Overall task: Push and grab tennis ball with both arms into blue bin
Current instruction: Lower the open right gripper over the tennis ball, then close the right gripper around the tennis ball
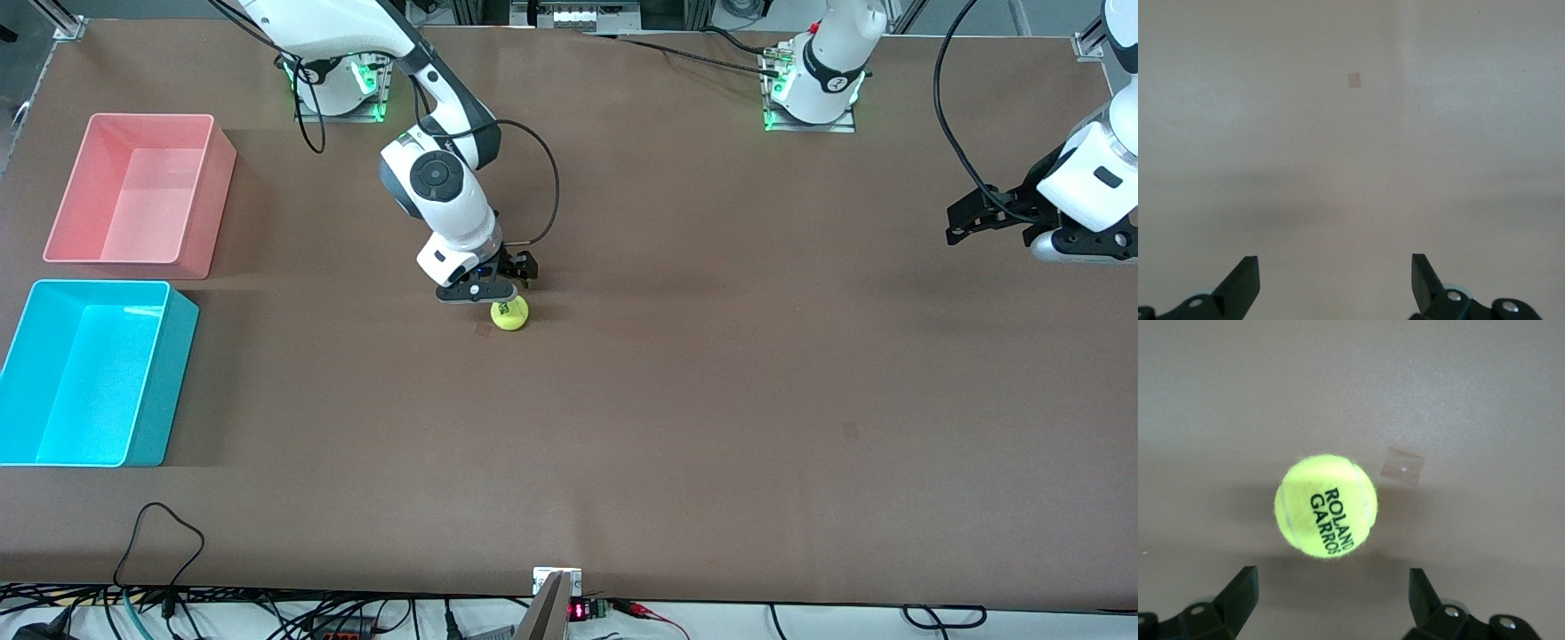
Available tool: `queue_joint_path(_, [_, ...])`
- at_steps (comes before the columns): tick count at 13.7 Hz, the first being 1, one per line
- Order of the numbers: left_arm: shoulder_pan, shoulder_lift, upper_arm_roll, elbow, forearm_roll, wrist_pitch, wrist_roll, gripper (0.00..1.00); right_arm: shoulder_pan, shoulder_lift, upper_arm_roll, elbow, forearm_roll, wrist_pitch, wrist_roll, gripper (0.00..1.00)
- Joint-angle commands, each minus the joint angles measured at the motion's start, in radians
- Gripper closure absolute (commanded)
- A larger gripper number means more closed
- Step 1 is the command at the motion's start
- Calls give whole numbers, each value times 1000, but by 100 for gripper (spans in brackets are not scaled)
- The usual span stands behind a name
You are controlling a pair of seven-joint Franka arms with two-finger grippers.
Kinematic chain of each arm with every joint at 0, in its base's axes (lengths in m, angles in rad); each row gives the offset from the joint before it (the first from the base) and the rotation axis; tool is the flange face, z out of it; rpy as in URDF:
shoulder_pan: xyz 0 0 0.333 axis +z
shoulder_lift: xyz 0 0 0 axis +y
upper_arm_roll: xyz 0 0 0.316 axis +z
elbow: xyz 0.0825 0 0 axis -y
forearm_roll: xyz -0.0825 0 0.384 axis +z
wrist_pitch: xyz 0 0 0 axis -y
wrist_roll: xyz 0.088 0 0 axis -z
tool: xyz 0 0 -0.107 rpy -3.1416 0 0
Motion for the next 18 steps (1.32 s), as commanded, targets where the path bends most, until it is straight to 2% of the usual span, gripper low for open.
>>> queue_joint_path(1, [-6, -14, 3, 4, -2, -27, -13, 0, 14, 31, -24, 42, -38, -6, 9, 0])
queue_joint_path(6, [-6, -14, 4, 4, -2, -36, -14, 0, 26, 73, -26, 85, -41, -4, 17, 0])
queue_joint_path(18, [-6, -14, 3, 4, -2, -36, -14, 0, 46, 131, -58, 112, -46, 60, 12, 0])
